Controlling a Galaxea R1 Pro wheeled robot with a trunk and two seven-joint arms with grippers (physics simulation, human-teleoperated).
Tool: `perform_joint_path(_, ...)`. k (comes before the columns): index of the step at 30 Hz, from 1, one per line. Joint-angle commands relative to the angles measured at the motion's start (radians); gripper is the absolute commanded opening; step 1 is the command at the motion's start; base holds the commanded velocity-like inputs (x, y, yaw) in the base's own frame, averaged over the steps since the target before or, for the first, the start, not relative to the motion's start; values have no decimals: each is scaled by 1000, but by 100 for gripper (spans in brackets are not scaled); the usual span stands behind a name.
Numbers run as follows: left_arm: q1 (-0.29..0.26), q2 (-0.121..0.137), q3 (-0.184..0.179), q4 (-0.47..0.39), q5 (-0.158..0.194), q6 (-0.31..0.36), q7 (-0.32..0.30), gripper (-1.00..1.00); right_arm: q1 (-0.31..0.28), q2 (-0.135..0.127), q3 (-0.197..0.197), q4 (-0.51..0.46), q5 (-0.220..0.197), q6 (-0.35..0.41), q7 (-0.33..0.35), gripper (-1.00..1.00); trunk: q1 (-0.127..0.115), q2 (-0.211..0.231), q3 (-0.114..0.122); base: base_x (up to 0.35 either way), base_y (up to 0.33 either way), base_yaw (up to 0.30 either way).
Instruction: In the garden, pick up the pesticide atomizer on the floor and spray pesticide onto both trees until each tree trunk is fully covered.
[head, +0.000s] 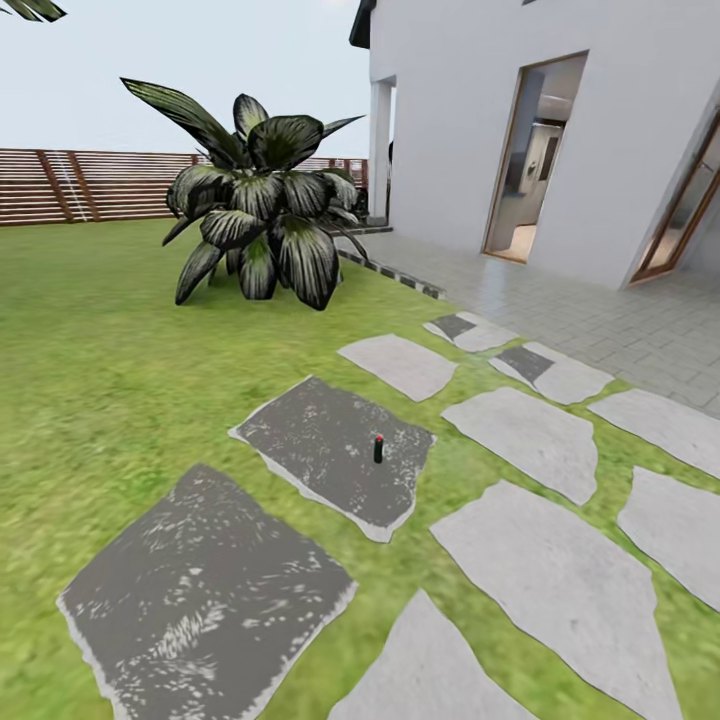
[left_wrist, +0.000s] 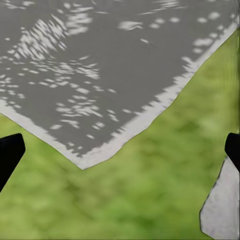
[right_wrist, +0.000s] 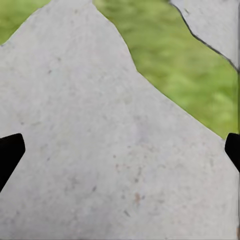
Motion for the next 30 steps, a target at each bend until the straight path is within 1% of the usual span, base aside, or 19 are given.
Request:
perform_joint_path(1, 0, 0, 0, 0, 0, 0, 0, 100, 0, 0, 0, 2, 0, 0, 0, 100, 0, 0, 0, 284, -152, 0)
perform_joint_path(30, 0, -1, 0, 0, 0, 0, 0, 100, 0, 1, 4, 11, 0, 0, 0, 100, 0, 0, 0, 280, -161, 0)
